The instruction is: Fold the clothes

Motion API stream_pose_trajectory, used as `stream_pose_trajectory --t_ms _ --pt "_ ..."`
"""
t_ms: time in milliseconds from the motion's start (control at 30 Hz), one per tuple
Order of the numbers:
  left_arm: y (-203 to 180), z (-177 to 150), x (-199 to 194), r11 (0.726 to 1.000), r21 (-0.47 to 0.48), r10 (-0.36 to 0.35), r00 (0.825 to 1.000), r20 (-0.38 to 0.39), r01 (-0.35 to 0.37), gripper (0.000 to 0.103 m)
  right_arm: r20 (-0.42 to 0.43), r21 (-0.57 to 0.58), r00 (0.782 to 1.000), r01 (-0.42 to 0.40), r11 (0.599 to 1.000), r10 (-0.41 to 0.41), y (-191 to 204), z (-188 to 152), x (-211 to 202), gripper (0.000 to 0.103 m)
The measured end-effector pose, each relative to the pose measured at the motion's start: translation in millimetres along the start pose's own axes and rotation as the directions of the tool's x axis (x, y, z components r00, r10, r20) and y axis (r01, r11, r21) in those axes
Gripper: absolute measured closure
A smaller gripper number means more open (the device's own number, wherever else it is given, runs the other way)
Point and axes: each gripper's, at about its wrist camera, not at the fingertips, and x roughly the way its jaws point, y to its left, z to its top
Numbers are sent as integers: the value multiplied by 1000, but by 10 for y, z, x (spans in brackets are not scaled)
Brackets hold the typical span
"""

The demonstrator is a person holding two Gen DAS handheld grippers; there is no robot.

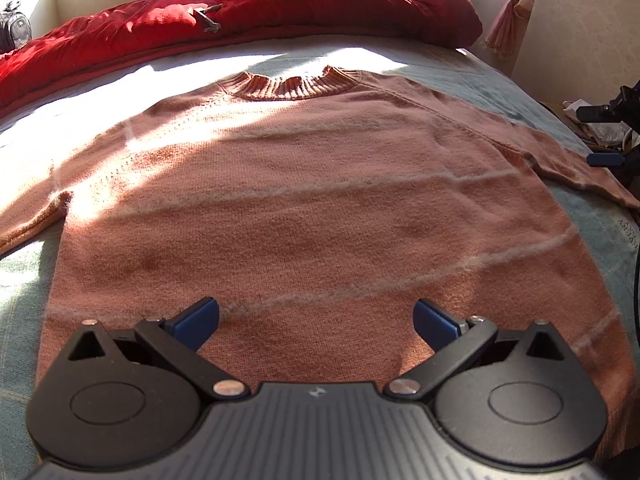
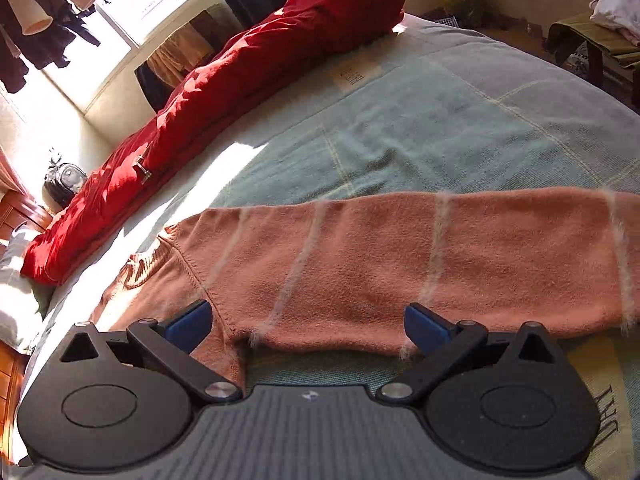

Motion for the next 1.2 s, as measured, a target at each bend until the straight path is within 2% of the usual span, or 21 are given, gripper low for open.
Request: stream_pose_trajectory --t_ms 100,200,300,400,467,633,767,833,1000,1167,1200 --pt "7 10 -81 1000 5 -11 999 32 11 1 -35 -86 995 -92 992 90 385 -67 11 0" --pt "44 -56 -134 1000 2 -18 999 39 18 1 -131 -168 975 -203 965 182 853 -221 173 0" --pt "129 -165 -148 1000 -12 -18 1000 24 19 1 -222 -224 957 -235 946 185 1170 -436 395 0" --pt "224 -299 -143 1000 -17 -22 1000 -7 22 1 -277 -320 956 -181 930 91 1353 -710 574 0" --pt "292 -382 -160 999 -14 -31 999 -13 31 1 -277 -425 961 -111 898 -12 1425 -926 641 0" --pt "473 -568 -246 997 28 -75 997 -3 75 1 -180 -675 966 17 738 -186 1540 -1421 504 0" --pt "531 -655 -258 990 85 -115 993 11 114 1 -152 -591 972 57 805 -180 1374 -1487 369 0" --pt "543 -678 -258 985 118 -131 991 9 129 1 -120 -566 976 81 821 -179 1326 -1538 332 0" --pt "616 -694 -317 976 150 -162 987 -1 160 1 -59 -567 971 157 809 -230 1404 -1656 311 0" --pt "832 -765 -454 975 147 -170 985 23 165 1 -92 -560 956 181 808 -277 1423 -1689 189 0" --pt "893 -764 -475 979 142 -152 988 28 146 1 -95 -564 954 185 805 -286 1424 -1713 151 0"
